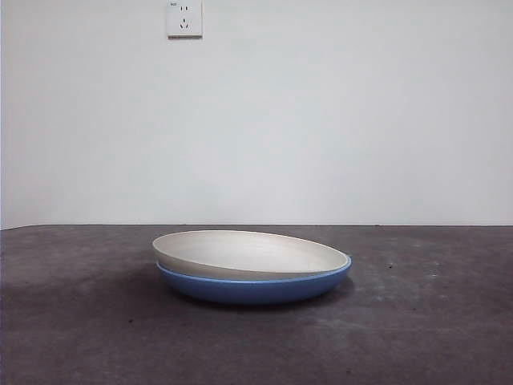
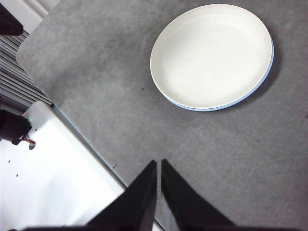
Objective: Pick up the white plate, put it on the blue plate, put it on desk
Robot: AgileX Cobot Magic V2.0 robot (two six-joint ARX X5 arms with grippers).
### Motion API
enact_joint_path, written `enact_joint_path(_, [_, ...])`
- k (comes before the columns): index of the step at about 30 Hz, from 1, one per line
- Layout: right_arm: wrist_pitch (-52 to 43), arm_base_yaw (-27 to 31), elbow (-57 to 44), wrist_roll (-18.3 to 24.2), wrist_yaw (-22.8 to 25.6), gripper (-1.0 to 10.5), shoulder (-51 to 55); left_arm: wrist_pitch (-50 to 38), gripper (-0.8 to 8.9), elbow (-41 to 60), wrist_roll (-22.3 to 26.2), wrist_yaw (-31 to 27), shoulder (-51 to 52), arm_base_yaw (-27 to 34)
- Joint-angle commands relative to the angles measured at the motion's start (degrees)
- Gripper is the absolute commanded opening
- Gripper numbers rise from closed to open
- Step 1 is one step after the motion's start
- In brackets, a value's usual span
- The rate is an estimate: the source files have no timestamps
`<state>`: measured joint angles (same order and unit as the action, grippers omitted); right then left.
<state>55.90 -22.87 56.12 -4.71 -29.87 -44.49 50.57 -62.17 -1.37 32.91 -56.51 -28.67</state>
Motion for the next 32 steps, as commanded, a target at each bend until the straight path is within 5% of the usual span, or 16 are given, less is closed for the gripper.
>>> enact_joint_path(1, [-0.5, -0.4, 1.0, 0.7, -0.1, 0.1, -0.3, -0.6, 0.09, -0.5, 0.7, 0.2, -0.4, -0.3])
enact_joint_path(13, [-0.5, -0.4, 1.0, 0.7, -0.1, 0.1, -0.3, -0.6, 0.09, -0.5, 0.7, 0.2, 0.5, -0.2])
enact_joint_path(19, [-0.5, -0.4, 1.0, 0.7, -0.1, 0.1, -0.3, -10.1, 0.09, -0.3, 0.1, -2.8, 5.7, 5.3])
enact_joint_path(25, [-0.5, -0.4, 1.0, 0.7, -0.1, 0.1, -0.3, -29.4, 0.09, 4.5, 0.7, -8.9, 15.5, 16.2])
enact_joint_path(32, [-0.5, -0.4, 1.0, 0.7, -0.1, 0.1, -0.3, -44.8, 0.09, 21.4, 0.7, -28.0, 30.8, 25.3])
